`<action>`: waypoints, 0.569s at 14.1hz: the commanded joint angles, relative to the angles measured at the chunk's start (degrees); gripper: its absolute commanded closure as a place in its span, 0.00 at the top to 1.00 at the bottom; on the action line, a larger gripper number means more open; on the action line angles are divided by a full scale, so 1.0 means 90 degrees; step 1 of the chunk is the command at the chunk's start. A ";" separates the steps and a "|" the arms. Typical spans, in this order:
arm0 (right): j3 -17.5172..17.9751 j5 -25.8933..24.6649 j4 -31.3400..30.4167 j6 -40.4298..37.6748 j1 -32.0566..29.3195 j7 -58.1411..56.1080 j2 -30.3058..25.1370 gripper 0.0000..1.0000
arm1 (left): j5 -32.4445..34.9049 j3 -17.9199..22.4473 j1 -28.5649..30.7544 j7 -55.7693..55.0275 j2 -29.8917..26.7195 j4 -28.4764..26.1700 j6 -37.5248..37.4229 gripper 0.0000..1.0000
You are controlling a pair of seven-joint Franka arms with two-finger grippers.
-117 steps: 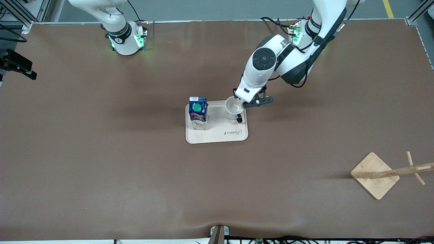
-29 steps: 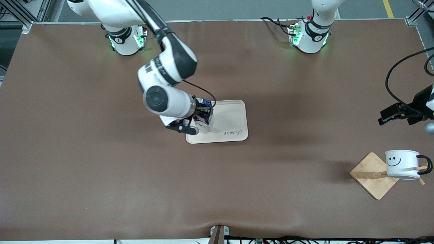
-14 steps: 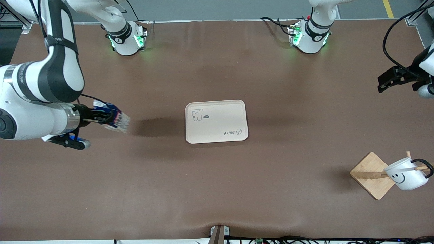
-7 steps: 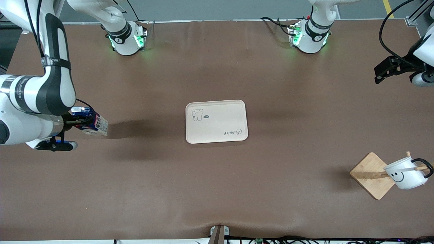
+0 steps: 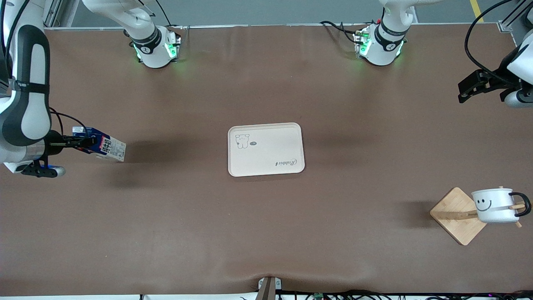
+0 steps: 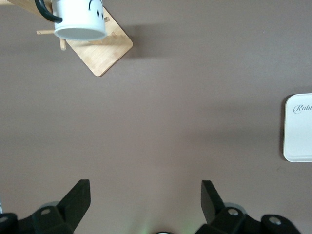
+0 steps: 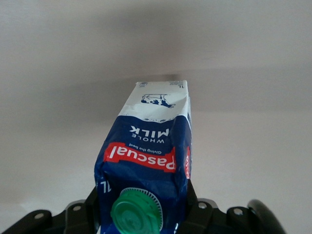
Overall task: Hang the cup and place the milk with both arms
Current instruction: 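Lower the milk carton onto the table with the right gripper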
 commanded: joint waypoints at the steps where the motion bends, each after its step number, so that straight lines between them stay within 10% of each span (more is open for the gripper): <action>1: -0.0050 0.0121 -0.0503 0.0204 0.0041 -0.0126 -0.0232 0.00 | -0.0102 0.0051 0.0111 0.0062 -0.0335 -0.0353 0.0168 1.00; 8: -0.0050 0.0121 -0.0980 0.0817 0.0100 -0.0380 -0.0377 0.00 | -0.0122 0.0022 0.0152 0.0053 -0.0580 -0.0765 0.0805 1.00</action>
